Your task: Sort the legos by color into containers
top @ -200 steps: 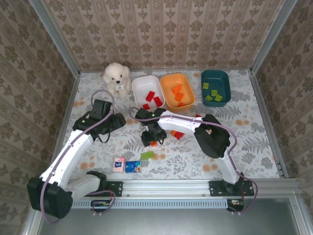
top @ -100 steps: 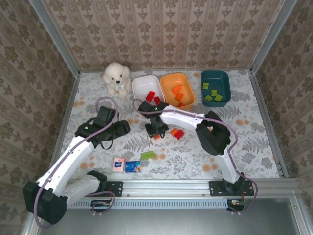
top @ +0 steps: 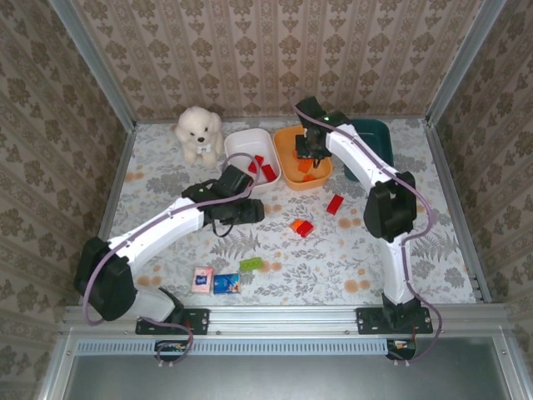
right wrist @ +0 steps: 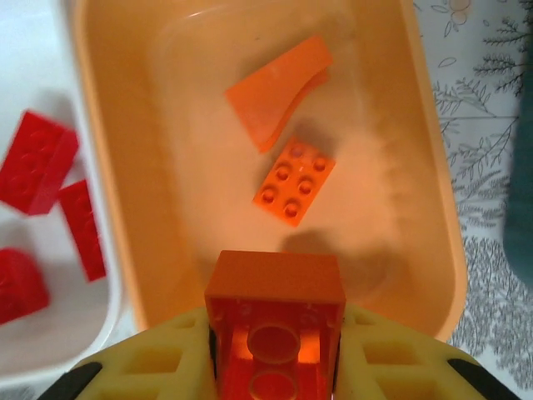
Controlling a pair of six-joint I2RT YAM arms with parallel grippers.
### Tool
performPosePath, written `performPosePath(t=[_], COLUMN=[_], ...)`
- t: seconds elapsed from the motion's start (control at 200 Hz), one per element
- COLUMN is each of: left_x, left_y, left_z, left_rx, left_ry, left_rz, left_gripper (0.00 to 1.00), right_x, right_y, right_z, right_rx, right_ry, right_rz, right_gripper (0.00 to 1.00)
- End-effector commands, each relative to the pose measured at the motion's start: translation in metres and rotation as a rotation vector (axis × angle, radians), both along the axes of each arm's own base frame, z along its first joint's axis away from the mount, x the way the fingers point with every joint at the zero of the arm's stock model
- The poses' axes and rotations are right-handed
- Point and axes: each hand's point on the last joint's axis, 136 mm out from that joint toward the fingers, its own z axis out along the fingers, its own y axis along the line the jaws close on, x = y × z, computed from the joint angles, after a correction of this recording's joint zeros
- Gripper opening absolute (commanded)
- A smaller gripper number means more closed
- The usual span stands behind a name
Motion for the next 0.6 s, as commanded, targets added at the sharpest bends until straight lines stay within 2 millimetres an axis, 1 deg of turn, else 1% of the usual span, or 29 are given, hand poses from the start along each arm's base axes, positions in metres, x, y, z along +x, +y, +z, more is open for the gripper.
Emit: performPosePath(t=[0.0,0.11,0.27,0.375,0.41,0.49,0.535,0.595], left_x=[0.004,0.003,0.001,-0.001,-0.002,-0.005,-0.008,-0.012], left_y=[-0.021,-0.029,-0.035,-0.042,-0.046,-0.059,-0.067,-0.077], left_z=[0.011,0.009,0.009,0.008,0.008,0.008,0.007,0.005], left_rx=[-0.016,-0.004,-0.01,-0.016,-0.021,-0.035,-0.038,-0.035], left_ry=[-0.031,-0.03,-0.029,-0.026,-0.025,-0.024,-0.023,-0.027], left_rz=[-0.087,-0.116,-0.13,-0.156,-0.172,-0.223,-0.261,-0.314], left_gripper=[0.65,0.65,0.65,0.66,0.66,0.68,0.71,0.74], right_x=[0.0,0.006,0.004,0.003,0.004,0.006,0.007,0.01], right_y=[-0.023,-0.031,-0.04,-0.042,-0.042,-0.041,-0.039,-0.035], right_z=[-0.03,-0.046,-0.064,-0.076,-0.079,-0.081,-0.078,-0.068], right_rx=[-0.123,-0.136,-0.17,-0.169,-0.166,-0.15,-0.14,-0.117], right_ry=[0.1,0.129,0.166,0.191,0.196,0.201,0.195,0.174], right_rz=[-0.049,-0.088,-0.124,-0.132,-0.132,-0.13,-0.127,-0.118], right_gripper=[0.28,0.29,0.29,0.3,0.34,0.45,0.51,0.57])
